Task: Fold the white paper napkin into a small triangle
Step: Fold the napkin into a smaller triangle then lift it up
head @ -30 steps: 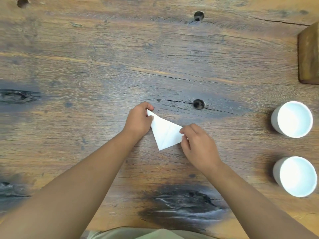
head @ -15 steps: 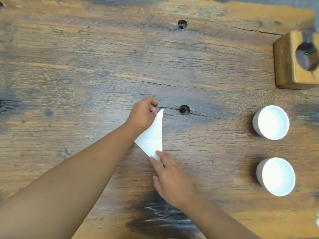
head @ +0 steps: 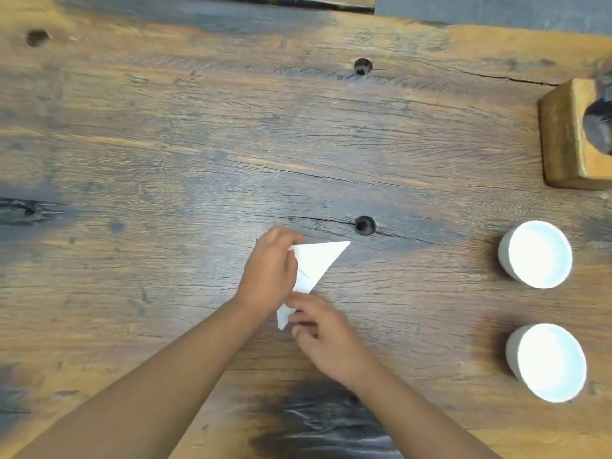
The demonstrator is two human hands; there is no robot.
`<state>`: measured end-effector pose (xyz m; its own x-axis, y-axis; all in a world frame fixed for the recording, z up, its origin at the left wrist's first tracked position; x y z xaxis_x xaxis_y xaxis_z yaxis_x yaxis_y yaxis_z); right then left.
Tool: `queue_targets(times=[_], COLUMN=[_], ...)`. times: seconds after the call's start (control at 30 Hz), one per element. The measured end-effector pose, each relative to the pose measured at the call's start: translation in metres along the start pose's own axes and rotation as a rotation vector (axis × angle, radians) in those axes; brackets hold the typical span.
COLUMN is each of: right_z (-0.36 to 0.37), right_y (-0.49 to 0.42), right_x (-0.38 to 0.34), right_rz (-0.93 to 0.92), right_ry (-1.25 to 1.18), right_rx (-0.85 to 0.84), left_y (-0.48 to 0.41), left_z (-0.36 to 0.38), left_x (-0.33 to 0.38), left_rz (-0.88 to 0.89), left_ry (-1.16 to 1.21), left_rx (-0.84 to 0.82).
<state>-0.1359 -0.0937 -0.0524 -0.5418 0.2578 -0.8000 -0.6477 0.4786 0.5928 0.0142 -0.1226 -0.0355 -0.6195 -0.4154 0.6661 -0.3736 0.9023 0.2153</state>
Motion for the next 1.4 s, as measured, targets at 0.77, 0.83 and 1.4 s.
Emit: queue_targets(times=[0.77, 0.83, 1.4], right_z=[-0.12, -0.124, -0.102], right_y=[-0.079, -0.076, -0.072], right_x=[-0.034, -0.03, -0.029], right_rz=[0.038, 0.049, 0.017], right_ry=[0.641, 0.497, -0.217], right_rx=[0.306, 0.336, 0.189], left_y=[0.076, 0.071, 0.052], left_z=[0.029, 0.028, 0.041], left_x=[-0.024, -0.022, -0.017], left_rz=[0.209, 0.222, 0.224], left_ry=[-0.567, -0.576, -0.514], left_rx=[-0.24, -0.239, -0.24])
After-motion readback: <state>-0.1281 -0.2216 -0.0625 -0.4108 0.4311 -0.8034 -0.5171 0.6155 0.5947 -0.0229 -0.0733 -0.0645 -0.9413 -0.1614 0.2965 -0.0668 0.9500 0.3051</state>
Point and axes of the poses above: each hand's wrist, its own y-axis away from the middle knuckle, its own z-axis out of the palm, x = y × z, the point moved 6 cm from there along -y, towards the middle knuckle, and after that the axes turned 6 degrees about -y, right-handed, at the moved point
